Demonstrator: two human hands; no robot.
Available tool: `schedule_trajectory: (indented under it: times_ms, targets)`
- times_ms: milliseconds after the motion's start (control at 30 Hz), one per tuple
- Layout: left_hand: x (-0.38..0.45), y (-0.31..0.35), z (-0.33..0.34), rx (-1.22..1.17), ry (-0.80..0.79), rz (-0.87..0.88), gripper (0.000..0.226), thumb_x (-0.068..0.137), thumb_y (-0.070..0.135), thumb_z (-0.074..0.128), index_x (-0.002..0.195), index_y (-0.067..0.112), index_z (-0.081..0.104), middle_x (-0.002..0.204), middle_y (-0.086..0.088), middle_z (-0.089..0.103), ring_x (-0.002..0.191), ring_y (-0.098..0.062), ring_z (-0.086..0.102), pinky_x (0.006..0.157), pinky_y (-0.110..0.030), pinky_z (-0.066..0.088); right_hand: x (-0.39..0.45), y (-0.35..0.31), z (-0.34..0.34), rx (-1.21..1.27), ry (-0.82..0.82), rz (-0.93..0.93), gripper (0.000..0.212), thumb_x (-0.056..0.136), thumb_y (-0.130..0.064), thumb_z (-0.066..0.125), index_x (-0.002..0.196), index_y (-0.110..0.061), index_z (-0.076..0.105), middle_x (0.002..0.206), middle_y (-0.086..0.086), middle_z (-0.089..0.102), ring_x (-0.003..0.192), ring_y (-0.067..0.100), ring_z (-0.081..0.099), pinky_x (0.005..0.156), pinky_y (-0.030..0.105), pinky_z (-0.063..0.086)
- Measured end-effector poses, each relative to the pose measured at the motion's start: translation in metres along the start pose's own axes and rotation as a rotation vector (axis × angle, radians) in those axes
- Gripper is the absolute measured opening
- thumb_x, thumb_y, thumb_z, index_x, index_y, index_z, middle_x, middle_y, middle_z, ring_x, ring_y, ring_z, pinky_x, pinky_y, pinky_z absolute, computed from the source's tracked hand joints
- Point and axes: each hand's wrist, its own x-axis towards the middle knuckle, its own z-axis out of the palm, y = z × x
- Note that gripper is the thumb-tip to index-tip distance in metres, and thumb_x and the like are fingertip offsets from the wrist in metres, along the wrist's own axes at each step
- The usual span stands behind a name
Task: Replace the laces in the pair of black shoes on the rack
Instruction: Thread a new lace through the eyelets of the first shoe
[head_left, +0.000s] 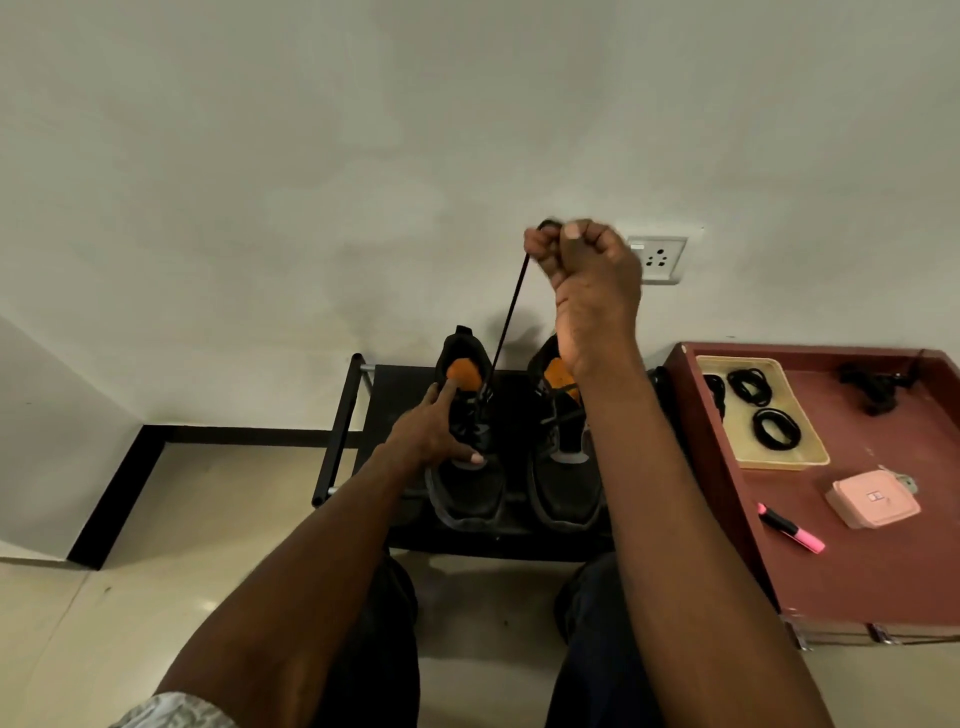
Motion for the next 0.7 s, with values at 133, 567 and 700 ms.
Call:
schedule_trajectory:
  times_ms: [133, 567, 700]
  targets:
    - [0.0, 0.001, -0.001, 0.012, -0.013, -0.011, 0.135, 0.064, 0.052, 0.088, 0.158, 0.032, -0.007, 0.168, -0.005, -0.001, 0.146, -0.042, 0.028, 0.115, -0.059, 0.033, -0.003, -0.018, 0.006, 0.085, -0.004, -0.114, 0.011, 0.099, 0.004, 0.052, 0.091, -0.001, 0.056, 0.083, 0.011, 0.067, 0.078, 0.025, 0.07, 0.083, 0.035, 0.058]
    - [0.004, -0.002, 0.004, 0.01, -0.01, -0.011, 0.133, 0.068, 0.05, 0.087, 0.156, 0.037, -0.012, 0.168, -0.005, -0.003, 0.144, -0.041, 0.034, 0.113, -0.057, 0.037, -0.034, 0.149, -0.094, -1.641, -0.372, 0.259, 0.028, 0.101, -0.018, 0.054, 0.127, -0.015, 0.063, 0.121, 0.012, 0.064, 0.126, 0.034, 0.045, 0.106, 0.044, 0.031]
    - [0.005, -0.001, 0.004, 0.01, -0.004, -0.004, 0.132, 0.069, 0.048, 0.087, 0.156, 0.038, -0.011, 0.168, -0.006, -0.002, 0.144, -0.041, 0.033, 0.112, -0.057, 0.036, -0.035, 0.147, -0.094, -1.669, -0.28, 0.158, 0.022, 0.101, -0.018, 0.053, 0.108, -0.017, 0.074, 0.111, 0.008, 0.069, 0.123, 0.03, 0.045, 0.106, 0.044, 0.022]
